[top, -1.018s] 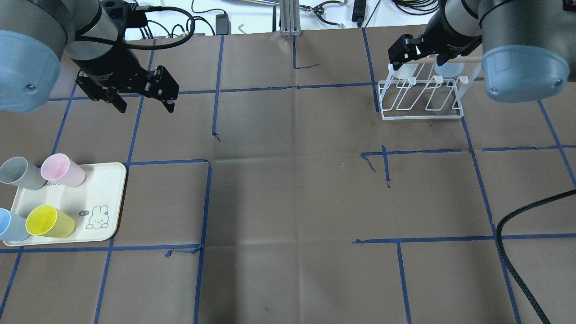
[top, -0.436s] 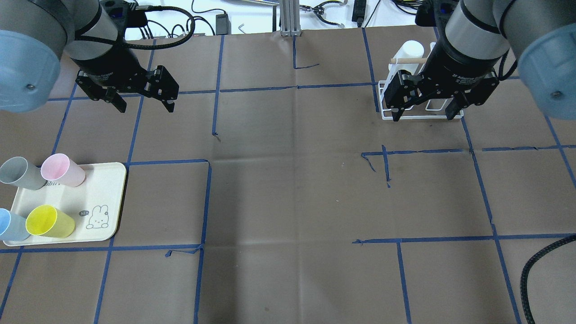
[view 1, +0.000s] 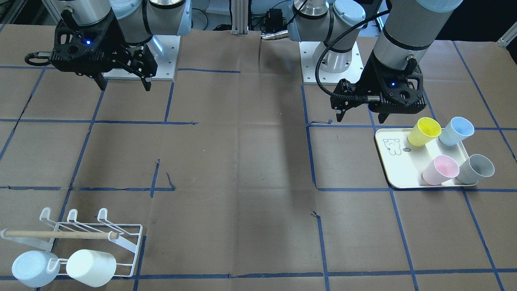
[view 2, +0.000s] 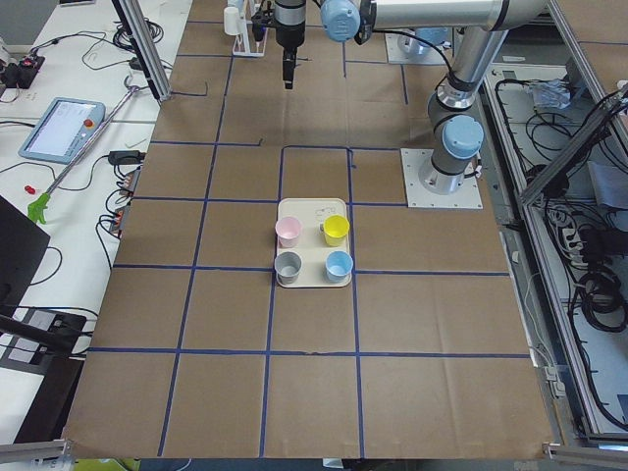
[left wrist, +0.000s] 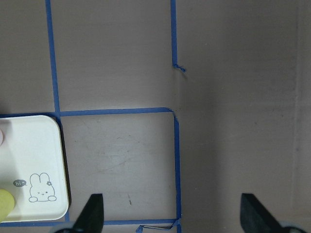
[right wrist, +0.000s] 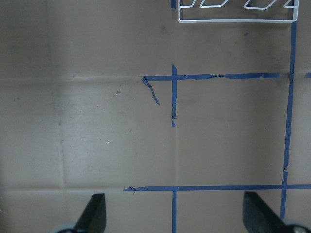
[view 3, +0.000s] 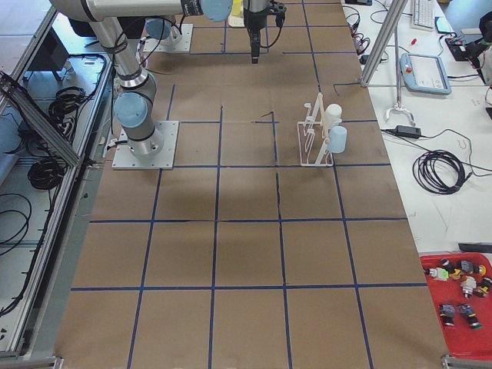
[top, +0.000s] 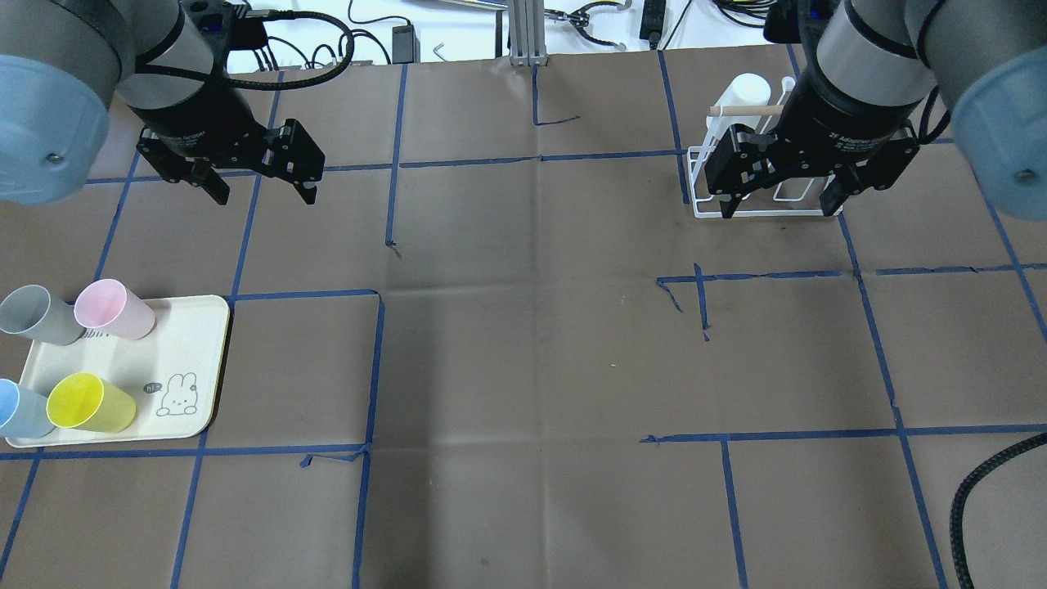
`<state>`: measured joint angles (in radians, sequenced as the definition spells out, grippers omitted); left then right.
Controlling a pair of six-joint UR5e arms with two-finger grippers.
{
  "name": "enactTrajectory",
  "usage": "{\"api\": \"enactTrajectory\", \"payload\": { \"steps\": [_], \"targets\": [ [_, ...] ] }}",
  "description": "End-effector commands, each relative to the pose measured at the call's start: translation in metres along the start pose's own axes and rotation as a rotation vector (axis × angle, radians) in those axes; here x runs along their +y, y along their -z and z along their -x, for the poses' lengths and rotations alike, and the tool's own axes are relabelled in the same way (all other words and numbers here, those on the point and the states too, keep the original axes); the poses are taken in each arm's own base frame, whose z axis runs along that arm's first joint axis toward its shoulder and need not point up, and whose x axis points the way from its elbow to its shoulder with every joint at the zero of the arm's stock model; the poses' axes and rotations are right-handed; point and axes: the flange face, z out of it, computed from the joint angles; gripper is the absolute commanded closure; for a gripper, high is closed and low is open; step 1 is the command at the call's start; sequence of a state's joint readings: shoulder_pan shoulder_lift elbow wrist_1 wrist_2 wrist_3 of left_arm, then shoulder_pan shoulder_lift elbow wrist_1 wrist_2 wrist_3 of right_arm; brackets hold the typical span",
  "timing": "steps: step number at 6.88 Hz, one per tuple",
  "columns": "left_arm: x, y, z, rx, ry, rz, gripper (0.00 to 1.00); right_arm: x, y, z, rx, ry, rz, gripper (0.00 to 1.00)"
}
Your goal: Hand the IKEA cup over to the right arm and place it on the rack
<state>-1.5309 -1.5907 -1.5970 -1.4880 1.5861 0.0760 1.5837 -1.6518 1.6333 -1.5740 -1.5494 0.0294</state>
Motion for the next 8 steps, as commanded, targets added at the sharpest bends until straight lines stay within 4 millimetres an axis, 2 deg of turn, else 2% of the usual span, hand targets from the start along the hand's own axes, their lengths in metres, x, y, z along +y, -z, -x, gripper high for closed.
{"api": "enactTrajectory", "payload": {
  "steps": [1, 8],
  "targets": [
    [0.0002, -0.0007, 0.0000, 0.000, -0.001, 0.001, 0.00, -0.0069, -0.0081, -0.0002, 0.007, -0.002, 0.018, 0.00],
    [0.0000, 0.0000, 0.0000, 0.000, -0.002, 0.000, 0.00, -0.0065, -0.0110, -0.0008, 0.005, 0.007, 0.031, 0.00]
  ]
}}
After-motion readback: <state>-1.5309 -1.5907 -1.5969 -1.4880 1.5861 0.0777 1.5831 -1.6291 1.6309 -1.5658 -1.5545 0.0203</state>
